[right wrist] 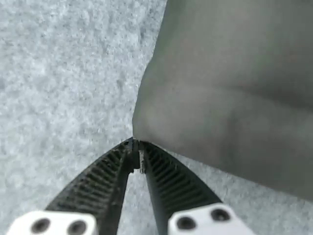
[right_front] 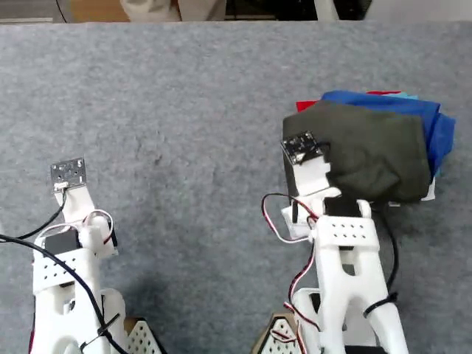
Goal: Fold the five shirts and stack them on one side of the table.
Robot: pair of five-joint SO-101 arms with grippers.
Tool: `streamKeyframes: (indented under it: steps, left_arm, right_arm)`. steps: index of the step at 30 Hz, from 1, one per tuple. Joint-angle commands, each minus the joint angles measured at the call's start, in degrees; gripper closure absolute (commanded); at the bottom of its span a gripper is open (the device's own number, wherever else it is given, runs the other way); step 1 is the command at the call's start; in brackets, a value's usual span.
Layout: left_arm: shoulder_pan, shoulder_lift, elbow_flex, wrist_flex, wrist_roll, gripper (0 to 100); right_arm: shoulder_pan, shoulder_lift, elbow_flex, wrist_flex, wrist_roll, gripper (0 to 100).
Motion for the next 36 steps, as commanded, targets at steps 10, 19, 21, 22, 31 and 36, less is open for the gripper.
streamKeyframes:
  steps: [10,19,21,22,31,36]
  left_arm:
    - [0.5,-0.6,10.4,-19.4,0.1,98]
    - [0.6,-0.6,13.5,-30.2,-0.2,98]
    - [0.6,-0.6,13.8,-31.2,-0.2,98]
    - [0.5,-0.6,13.8,-31.6,-0.2,98]
    - [0.5,-0.6,13.8,-31.6,-0.2,98]
    - [0.5,-0.6,13.8,-31.6,-0.2,98]
  right_arm:
    - [-1.1,-1.3,9.8,-12.2,-0.6,99.7]
    - [-2.9,-1.3,11.7,-12.8,-6.3,99.7]
    - [-3.9,-1.5,13.7,-15.3,-6.9,99.7]
    - [-4.2,-1.6,14.2,-16.2,-7.3,99.7]
    - [-4.4,-1.6,14.8,-17.3,-9.4,99.7]
    - [-4.4,-1.6,14.9,-17.1,-11.2,99.7]
